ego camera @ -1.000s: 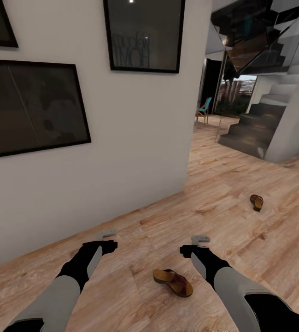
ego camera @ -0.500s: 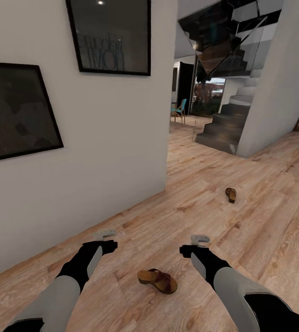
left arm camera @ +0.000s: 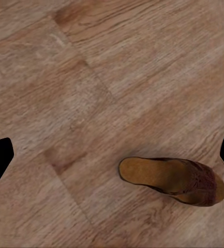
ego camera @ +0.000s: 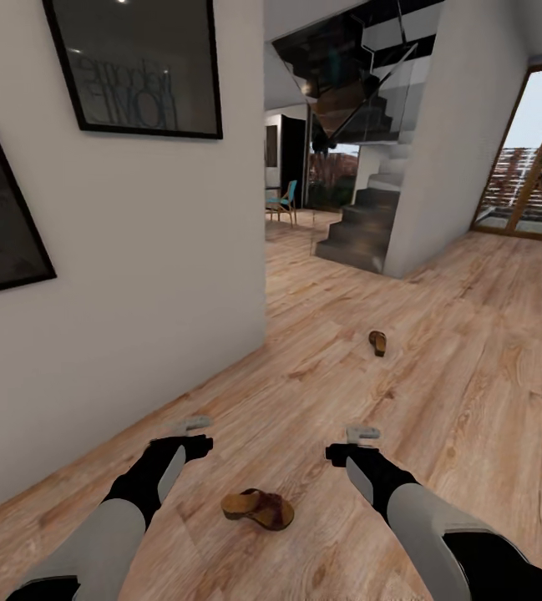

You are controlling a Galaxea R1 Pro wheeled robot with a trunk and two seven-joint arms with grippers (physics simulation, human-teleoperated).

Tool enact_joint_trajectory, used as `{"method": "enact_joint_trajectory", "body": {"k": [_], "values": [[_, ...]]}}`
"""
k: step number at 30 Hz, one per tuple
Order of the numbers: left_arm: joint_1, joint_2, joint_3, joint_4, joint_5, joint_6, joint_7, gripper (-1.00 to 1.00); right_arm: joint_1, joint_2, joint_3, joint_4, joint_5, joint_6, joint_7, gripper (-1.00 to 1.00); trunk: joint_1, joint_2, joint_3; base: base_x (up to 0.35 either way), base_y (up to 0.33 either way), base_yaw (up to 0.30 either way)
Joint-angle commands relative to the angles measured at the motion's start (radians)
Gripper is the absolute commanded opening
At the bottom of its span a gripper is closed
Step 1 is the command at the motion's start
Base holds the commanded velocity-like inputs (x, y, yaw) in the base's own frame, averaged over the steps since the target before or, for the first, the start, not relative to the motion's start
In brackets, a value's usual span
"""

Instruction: Pick up the two gym shoes and the two sandals from the corridor floor and place them onto the hallstand (shoe rack) in the corridor, making sure they are on the rack and not on the floor. Arrange them so the two gym shoes are next to each other and the two sandals are next to each other.

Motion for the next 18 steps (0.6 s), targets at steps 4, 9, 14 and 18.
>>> {"method": "enact_joint_trajectory", "body": {"k": [4, 9, 14, 18], "values": [[0.0, 0.0, 0.0, 0.0, 0.0, 0.0, 0.0, 1.0, 0.0, 0.0, 0.0, 0.0, 0.0, 0.0, 0.0, 1.0, 0.0, 0.0, 0.0, 0.0, 0.0, -0.3], [0.0, 0.0, 0.0, 0.0, 0.0, 0.0, 0.0, 1.0, 0.0, 0.0, 0.0, 0.0, 0.0, 0.0, 0.0, 1.0, 0.0, 0.0, 0.001, 0.0, 0.0, -0.3], [0.0, 0.0, 0.0, 0.0, 0.0, 0.0, 0.0, 1.0, 0.0, 0.0, 0.001, 0.0, 0.0, 0.0, 0.0, 1.0, 0.0, 0.0, 0.003, 0.0, 0.0, -0.3], [0.0, 0.0, 0.0, 0.0, 0.0, 0.0, 0.0, 1.0, 0.0, 0.0, 0.001, 0.0, 0.0, 0.0, 0.0, 1.0, 0.0, 0.0, 0.005, 0.0, 0.0, -0.3]]}}
